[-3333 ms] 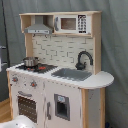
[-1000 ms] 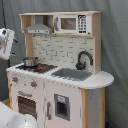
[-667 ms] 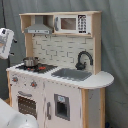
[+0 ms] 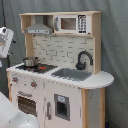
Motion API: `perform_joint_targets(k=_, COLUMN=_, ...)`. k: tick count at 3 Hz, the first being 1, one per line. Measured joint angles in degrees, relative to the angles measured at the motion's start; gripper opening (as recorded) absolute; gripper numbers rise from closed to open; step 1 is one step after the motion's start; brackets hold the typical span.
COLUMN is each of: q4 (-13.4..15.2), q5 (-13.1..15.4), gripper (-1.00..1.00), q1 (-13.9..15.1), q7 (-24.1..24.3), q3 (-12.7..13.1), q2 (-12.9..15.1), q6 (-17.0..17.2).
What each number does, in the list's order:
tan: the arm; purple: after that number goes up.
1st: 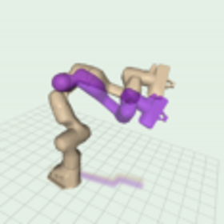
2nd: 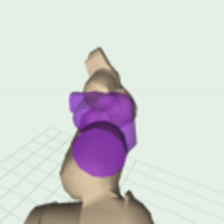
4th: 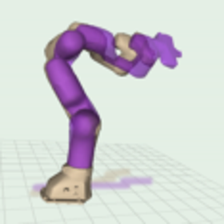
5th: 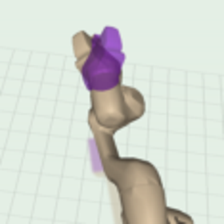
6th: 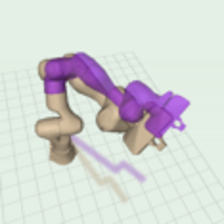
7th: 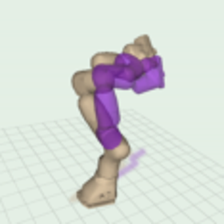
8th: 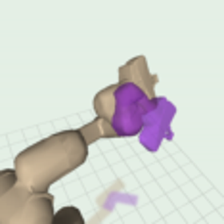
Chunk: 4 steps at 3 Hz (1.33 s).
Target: Play with the kitchen
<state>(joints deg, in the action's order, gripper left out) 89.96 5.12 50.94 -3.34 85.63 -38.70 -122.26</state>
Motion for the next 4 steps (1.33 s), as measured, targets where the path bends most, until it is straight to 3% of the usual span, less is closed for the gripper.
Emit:
perform_joint_targets(k=2, q4=-5.18, q5=-0.06, gripper=1.0, q1=7.5, q7=-5.95, q3=7.41, q2=5.53, q6=5.09)
perform_joint_targets(k=4, q4=-6.58, q5=-0.41, gripper=1.0, q1=15.45, q7=-12.93, q3=13.75, q2=9.43, q6=6.61)
